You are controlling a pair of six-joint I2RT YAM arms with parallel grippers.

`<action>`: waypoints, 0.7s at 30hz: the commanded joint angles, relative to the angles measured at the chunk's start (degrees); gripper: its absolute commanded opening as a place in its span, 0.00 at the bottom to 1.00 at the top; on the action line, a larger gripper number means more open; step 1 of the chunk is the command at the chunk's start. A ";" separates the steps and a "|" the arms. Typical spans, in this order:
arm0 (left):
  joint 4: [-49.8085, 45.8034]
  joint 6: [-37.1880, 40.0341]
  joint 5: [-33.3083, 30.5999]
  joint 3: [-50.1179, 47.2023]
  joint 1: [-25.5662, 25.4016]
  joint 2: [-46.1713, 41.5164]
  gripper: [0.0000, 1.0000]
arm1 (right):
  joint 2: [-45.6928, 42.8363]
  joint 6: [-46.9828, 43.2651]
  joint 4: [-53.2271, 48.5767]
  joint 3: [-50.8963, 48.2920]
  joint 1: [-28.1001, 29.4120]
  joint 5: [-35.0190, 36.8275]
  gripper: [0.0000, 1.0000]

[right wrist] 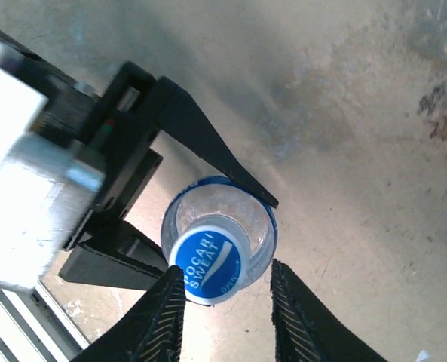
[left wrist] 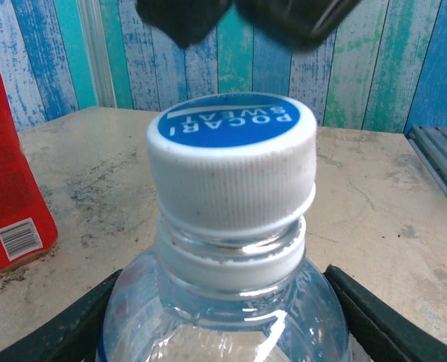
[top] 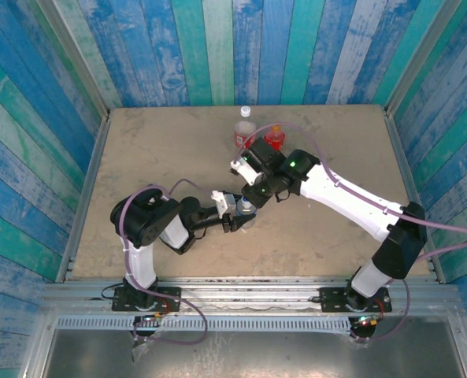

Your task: Screw on the bottle caps

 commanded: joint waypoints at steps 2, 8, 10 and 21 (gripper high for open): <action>-1.37 1.27 0.35 0.00 -0.35 -1.45 0.65 | 0.71 0.23 -0.18 -1.59 -0.51 -0.16 0.27; -1.54 1.27 0.43 0.02 -0.34 -1.49 0.65 | 0.50 0.57 0.32 -3.89 -0.61 -0.78 0.22; -1.63 1.29 0.38 0.14 -0.41 -1.41 0.65 | 0.25 0.67 0.74 -4.47 -0.69 -0.79 0.21; -2.28 1.71 0.16 0.00 -0.33 -1.80 0.66 | -1.86 3.06 1.26 -11.18 -0.73 -4.94 0.19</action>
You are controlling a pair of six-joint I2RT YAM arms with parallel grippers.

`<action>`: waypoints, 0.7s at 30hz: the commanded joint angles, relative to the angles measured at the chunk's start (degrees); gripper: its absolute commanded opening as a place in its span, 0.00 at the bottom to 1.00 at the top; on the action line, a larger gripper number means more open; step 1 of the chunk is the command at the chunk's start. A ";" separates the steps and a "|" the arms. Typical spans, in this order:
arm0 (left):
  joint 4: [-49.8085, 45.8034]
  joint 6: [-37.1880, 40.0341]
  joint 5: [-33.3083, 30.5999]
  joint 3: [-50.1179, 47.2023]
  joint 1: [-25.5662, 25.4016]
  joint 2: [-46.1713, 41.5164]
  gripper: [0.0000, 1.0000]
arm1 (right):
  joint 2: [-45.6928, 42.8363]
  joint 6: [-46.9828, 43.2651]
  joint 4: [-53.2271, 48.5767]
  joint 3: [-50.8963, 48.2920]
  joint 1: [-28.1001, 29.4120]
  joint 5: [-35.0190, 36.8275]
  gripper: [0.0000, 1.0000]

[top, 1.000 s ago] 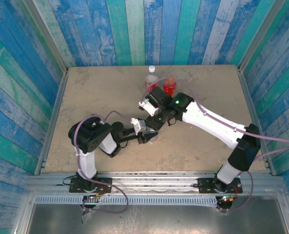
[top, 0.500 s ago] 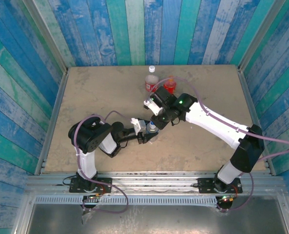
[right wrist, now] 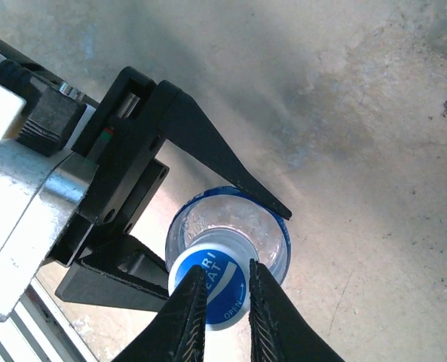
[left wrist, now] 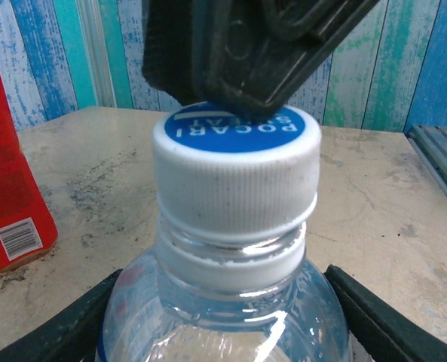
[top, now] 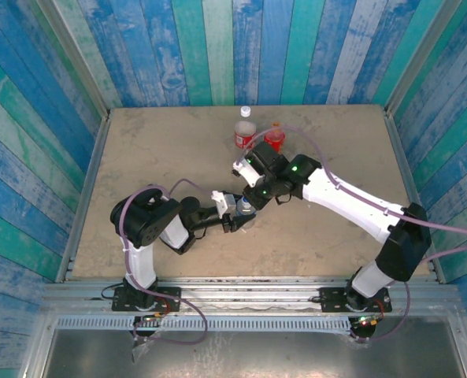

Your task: Screw on the bottle caps

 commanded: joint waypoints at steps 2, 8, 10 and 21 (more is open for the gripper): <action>-2.17 1.53 0.08 -0.01 -0.36 -1.84 0.66 | 0.11 2.56 -4.54 -7.34 0.10 -2.36 0.18; -2.53 1.54 0.16 0.06 -0.36 -2.05 0.66 | -0.12 3.45 -3.61 -9.97 0.09 -0.94 0.19; -2.53 1.49 0.16 0.14 -0.37 -2.06 0.65 | -1.21 3.81 -2.74 -9.32 0.10 -2.28 0.19; -3.27 1.65 0.47 -0.11 -0.36 -3.04 0.66 | -2.78 4.57 0.17 -5.40 -0.54 -2.39 0.27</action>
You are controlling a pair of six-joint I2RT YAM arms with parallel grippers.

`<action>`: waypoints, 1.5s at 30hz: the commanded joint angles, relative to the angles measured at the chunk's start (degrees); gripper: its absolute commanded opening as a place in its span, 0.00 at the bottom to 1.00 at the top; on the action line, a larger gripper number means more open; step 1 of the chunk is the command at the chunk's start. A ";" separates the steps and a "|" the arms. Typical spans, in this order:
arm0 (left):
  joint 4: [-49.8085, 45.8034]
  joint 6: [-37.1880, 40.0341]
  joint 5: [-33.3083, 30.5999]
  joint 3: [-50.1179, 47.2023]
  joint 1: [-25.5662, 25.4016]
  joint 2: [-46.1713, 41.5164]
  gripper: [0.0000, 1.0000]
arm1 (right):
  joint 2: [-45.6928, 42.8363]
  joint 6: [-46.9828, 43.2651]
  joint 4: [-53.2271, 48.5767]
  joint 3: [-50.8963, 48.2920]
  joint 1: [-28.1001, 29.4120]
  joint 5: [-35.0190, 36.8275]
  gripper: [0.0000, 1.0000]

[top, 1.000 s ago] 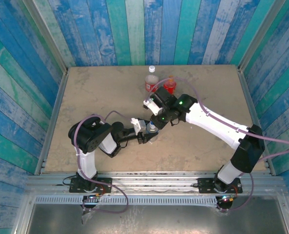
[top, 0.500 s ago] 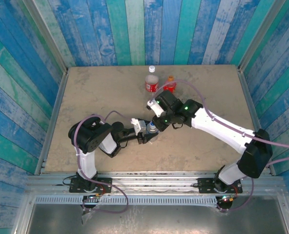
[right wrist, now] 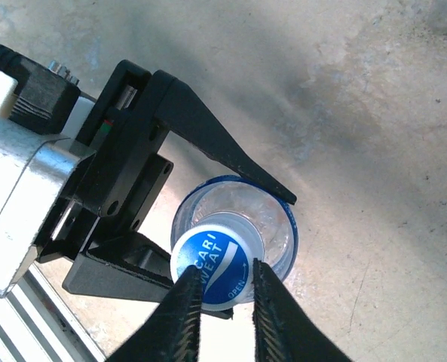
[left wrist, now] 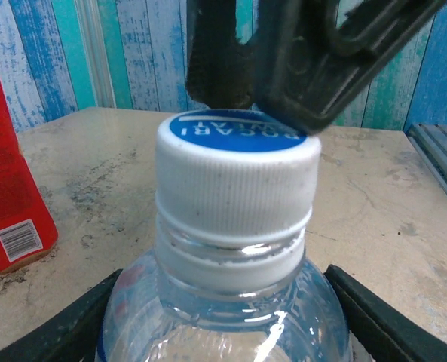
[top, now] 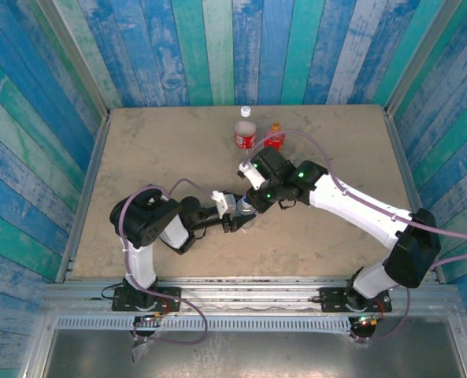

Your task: Screw on the bottle caps

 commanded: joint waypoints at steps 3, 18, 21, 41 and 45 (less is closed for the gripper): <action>-2.64 0.94 0.68 0.06 -0.35 -2.59 0.66 | -0.40 2.42 0.00 -2.30 -1.96 -5.82 0.27; -3.52 -1.77 -0.27 1.58 -0.27 -2.01 0.65 | -5.84 5.09 8.14 -12.56 -4.12 -20.32 0.25; -3.00 -1.95 -0.27 1.60 -0.40 -1.67 0.65 | -8.61 5.40 9.64 -13.12 -4.09 -20.96 0.24; -2.74 -0.82 1.75 1.22 -0.32 -2.15 0.65 | -1.07 1.99 9.01 -5.36 -8.29 -18.28 0.25; -2.07 -1.16 1.29 1.05 -0.39 -2.00 0.66 | -1.40 3.14 9.44 -6.66 -8.35 -20.41 0.23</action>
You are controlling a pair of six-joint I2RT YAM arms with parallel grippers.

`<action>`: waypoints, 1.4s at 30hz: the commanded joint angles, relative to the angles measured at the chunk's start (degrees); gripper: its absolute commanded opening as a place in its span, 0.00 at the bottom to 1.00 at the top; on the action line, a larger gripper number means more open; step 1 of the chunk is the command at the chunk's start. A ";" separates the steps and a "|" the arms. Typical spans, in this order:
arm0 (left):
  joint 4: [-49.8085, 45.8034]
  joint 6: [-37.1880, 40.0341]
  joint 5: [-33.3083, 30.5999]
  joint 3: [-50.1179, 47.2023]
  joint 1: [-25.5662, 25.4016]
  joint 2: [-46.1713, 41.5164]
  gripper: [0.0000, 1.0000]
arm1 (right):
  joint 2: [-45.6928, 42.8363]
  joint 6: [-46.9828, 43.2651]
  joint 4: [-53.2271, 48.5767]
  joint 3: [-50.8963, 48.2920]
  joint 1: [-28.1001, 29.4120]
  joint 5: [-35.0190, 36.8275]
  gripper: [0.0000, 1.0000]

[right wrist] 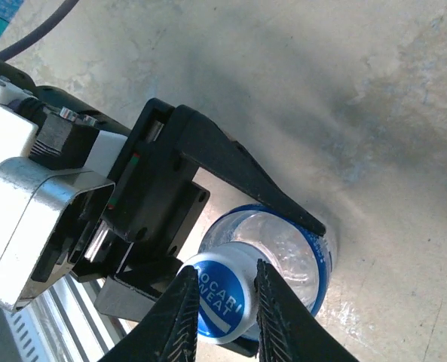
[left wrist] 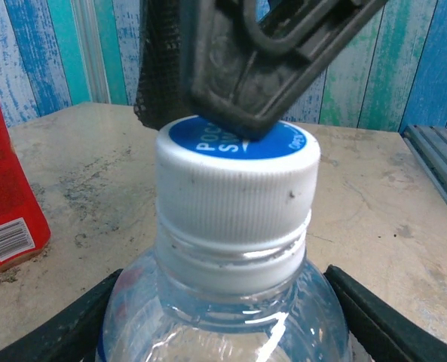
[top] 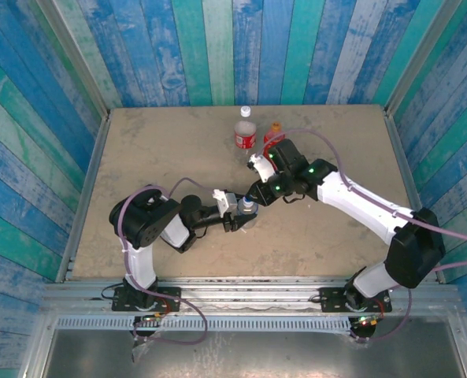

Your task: Screw on the bottle caps

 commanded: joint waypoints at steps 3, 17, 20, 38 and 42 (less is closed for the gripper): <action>-0.19 -0.60 0.20 -0.03 -0.23 -1.73 0.65 | -2.48 2.10 0.73 -3.77 0.11 -7.00 0.22; -1.63 0.47 -0.09 -0.07 -0.28 -2.19 0.65 | -8.42 3.27 1.17 -5.28 1.01 -3.02 0.28; -2.15 0.84 -0.14 -0.19 -0.23 -2.55 0.66 | -7.05 3.64 2.15 -4.08 -0.20 -2.05 0.31; -2.95 0.80 -0.06 0.19 -0.24 -2.83 0.65 | -9.54 4.84 4.03 -11.86 2.73 -11.27 0.22; -3.34 0.30 0.04 0.36 -0.17 -3.04 0.65 | -13.07 3.33 4.57 -12.68 3.00 -7.42 0.22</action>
